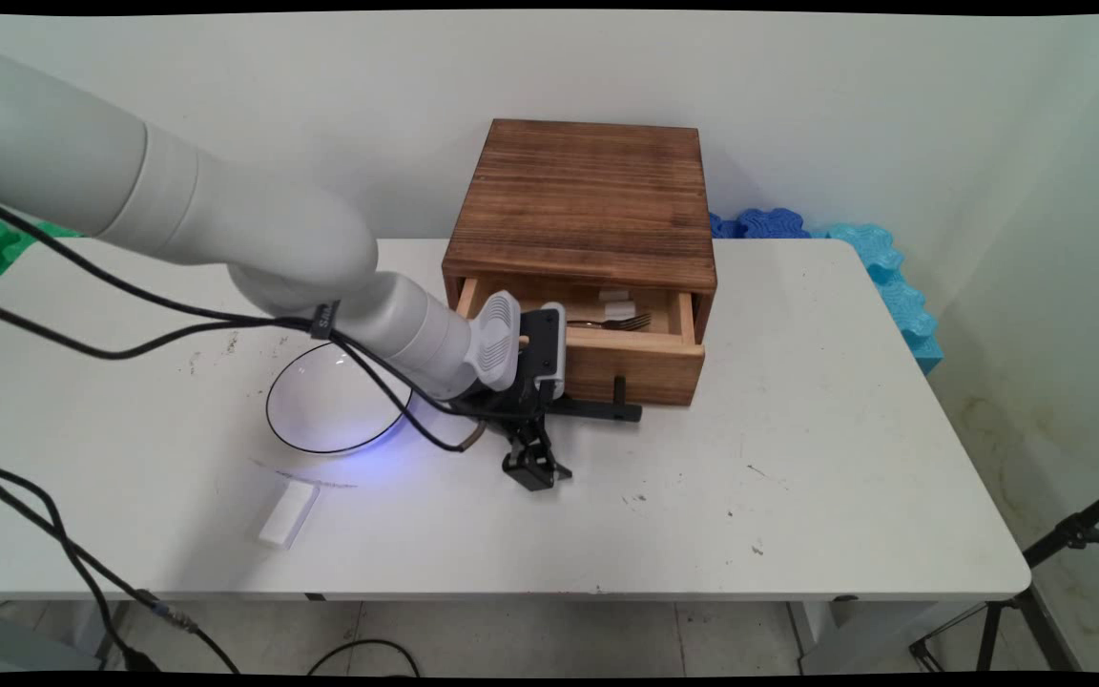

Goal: Open the drawer

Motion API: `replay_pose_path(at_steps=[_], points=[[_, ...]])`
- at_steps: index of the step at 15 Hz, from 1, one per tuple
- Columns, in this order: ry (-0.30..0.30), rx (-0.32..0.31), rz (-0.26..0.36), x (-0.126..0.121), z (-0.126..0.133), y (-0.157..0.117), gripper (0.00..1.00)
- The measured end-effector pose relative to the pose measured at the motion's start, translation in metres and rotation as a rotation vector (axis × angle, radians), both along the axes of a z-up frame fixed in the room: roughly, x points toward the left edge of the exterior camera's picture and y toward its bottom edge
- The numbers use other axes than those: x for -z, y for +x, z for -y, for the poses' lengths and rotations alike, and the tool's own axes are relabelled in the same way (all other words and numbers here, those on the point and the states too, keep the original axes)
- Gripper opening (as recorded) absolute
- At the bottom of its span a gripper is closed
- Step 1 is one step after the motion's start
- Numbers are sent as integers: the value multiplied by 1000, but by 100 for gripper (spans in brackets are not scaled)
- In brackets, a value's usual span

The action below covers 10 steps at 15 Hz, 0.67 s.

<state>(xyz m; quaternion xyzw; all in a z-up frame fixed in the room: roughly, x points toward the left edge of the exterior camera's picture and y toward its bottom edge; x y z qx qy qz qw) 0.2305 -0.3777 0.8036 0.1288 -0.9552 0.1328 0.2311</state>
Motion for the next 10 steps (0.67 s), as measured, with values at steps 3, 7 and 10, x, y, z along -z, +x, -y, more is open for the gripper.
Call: replay_pose_path(at_steps=[3,7,10], points=[[9,6,-5,0,-13,-1,100],[20,13,-11,-1,-30,-3,100],[28,19,-15,-2,-41,-4,100]])
